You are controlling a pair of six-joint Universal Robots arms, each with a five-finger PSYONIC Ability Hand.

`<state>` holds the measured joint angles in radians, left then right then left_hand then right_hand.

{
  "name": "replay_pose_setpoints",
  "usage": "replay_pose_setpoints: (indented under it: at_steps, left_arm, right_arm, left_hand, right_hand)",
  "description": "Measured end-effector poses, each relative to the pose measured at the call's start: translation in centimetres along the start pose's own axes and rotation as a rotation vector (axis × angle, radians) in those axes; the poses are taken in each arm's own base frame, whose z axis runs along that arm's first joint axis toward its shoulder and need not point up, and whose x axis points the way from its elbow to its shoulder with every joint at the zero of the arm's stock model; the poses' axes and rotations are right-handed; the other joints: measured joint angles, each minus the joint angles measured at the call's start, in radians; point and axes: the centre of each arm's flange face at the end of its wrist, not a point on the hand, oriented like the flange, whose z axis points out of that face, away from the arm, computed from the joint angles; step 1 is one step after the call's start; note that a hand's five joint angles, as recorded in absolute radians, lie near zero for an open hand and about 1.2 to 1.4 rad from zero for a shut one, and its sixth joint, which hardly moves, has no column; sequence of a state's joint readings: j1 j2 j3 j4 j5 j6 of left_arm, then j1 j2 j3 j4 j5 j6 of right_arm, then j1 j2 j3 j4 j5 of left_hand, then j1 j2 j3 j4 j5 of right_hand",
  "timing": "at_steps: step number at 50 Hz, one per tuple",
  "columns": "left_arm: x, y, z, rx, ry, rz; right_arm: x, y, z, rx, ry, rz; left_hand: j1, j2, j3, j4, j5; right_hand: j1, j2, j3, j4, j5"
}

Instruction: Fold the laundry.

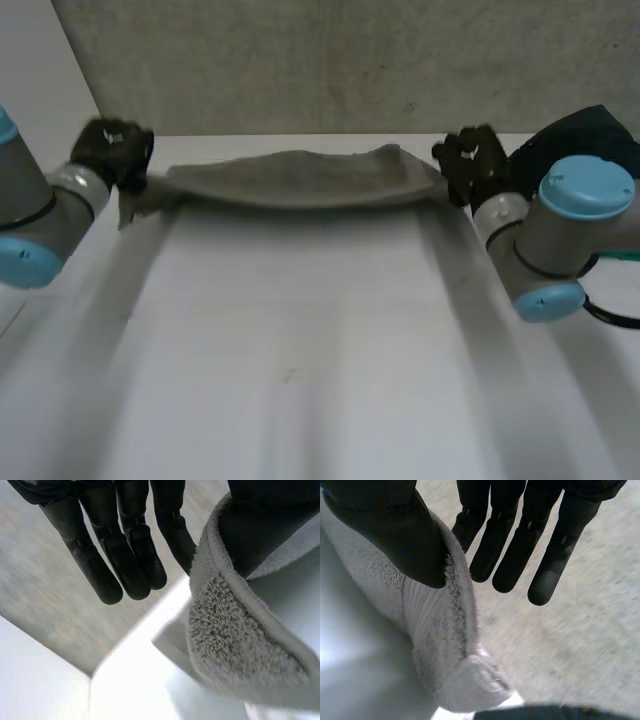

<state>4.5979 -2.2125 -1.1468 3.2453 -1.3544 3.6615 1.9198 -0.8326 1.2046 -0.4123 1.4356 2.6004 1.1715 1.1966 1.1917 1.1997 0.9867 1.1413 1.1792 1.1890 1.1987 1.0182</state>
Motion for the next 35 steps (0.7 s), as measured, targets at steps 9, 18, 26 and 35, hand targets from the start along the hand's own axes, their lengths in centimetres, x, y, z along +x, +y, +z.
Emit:
replay_pose_setpoints:
  at_steps: [9,18,26,35]
  left_arm:
    - [0.6,1.6,-6.4,-0.297,0.128,0.175]
    - [1.4,1.1,-13.9,-0.568,0.333,0.296]
    - [1.3,0.4,-15.7,-0.588,0.406,0.432]
    - [1.6,-1.0,-9.9,-0.420,0.276,0.442]
  right_arm:
    - [0.4,-1.2,-6.1,-0.277,-0.155,-0.243]
    - [1.9,-2.7,-13.8,-0.604,-0.375,-0.361]
    - [1.4,-2.7,-14.8,-0.599,-0.447,-0.375]
    - [0.3,-1.0,-10.0,-0.481,-0.289,-0.323]
  left_hand:
    - [0.000,0.000,0.000,0.000,0.000]
    - [0.000,0.000,0.000,0.000,0.000]
    - [0.000,0.000,0.000,0.000,0.000]
    - [0.000,0.000,0.000,0.000,0.000]
  right_hand:
    - [0.000,0.000,0.000,0.000,0.000]
    - [0.000,0.000,0.000,0.000,0.005]
    - [0.000,0.000,0.000,0.000,0.010]
    - [0.000,0.000,0.000,0.000,0.014]
